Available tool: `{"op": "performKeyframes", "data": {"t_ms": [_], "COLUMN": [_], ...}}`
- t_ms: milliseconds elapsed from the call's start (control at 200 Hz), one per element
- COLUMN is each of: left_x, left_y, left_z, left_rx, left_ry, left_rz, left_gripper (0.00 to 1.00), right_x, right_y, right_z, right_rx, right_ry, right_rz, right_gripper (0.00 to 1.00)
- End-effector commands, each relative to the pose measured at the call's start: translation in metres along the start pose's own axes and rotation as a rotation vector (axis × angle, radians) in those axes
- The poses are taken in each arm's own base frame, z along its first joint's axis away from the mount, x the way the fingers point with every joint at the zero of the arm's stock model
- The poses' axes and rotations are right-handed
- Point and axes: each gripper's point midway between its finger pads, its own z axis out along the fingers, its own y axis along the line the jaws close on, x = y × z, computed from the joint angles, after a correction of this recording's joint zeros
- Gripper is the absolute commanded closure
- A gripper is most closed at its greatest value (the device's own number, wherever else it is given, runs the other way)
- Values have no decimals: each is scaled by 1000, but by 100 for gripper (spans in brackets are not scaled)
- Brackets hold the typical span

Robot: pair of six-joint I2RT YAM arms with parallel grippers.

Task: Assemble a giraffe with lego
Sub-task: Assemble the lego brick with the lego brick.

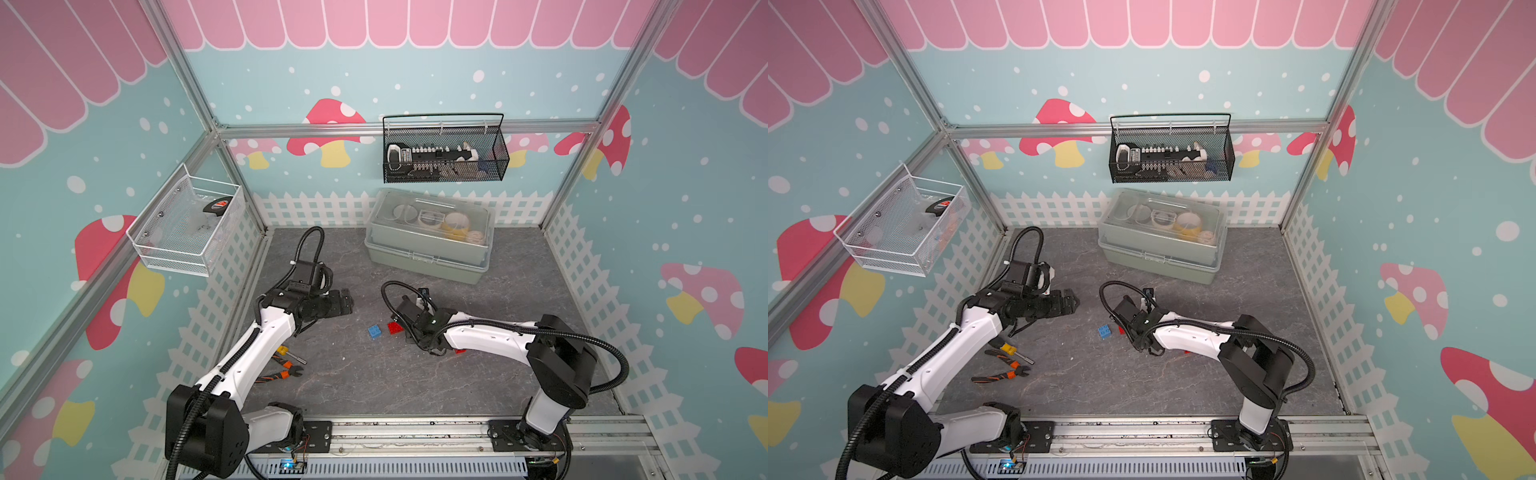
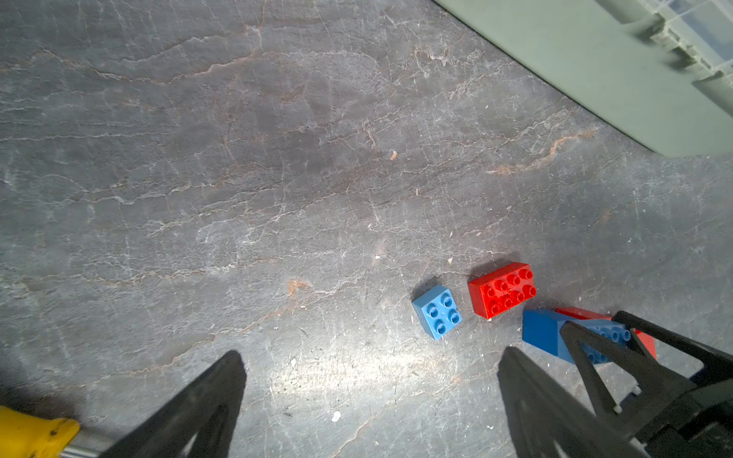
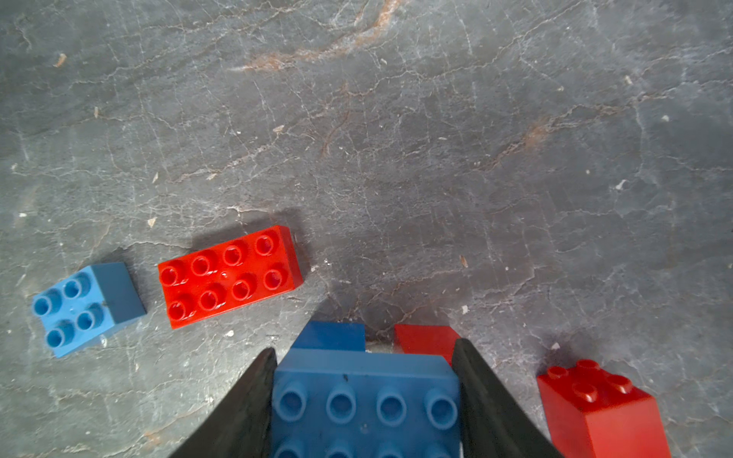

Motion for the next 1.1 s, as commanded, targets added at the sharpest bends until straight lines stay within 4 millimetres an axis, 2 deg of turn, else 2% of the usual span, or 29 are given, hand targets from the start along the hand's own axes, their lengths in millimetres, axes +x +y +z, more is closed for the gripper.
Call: {"op": "performKeyframes", "data": {"t_ms": [0, 380, 530, 550, 590, 956, 986, 1096], "left_x": [-5, -5, -5, -5, -5, -5, -5, -5], "left_y": [-2, -1, -1, -2, -1, -1, -1, -1], "left_z": [-4, -5, -5, -5, -5, -5, -5, -5], "left_rx": [9, 3, 5, 7, 6, 6, 6, 4], "left_ry": [-5, -10, -9, -8, -10, -8, -10, -9], "left_rz": [-2, 0, 0, 1, 1, 0, 1, 0], "left_gripper": [1, 1, 1, 1, 1, 1, 1, 1], "right_x": [56, 91, 98, 106, 108, 104, 96, 90], "right_y": [-28, -36, -36, -40, -41, -53, -51, -55], "right_z": [27, 43, 45, 51, 52, 41, 33, 23], "right_rx": [103, 121, 111, 130, 132, 177, 158, 140], "right_ry": [194, 319, 342, 362, 370, 387, 366, 350], "right_rz": [-62, -132, -134, -145, -147, -236, -231, -220], "right_gripper": [63, 63, 63, 63, 63, 63, 63, 62]}}
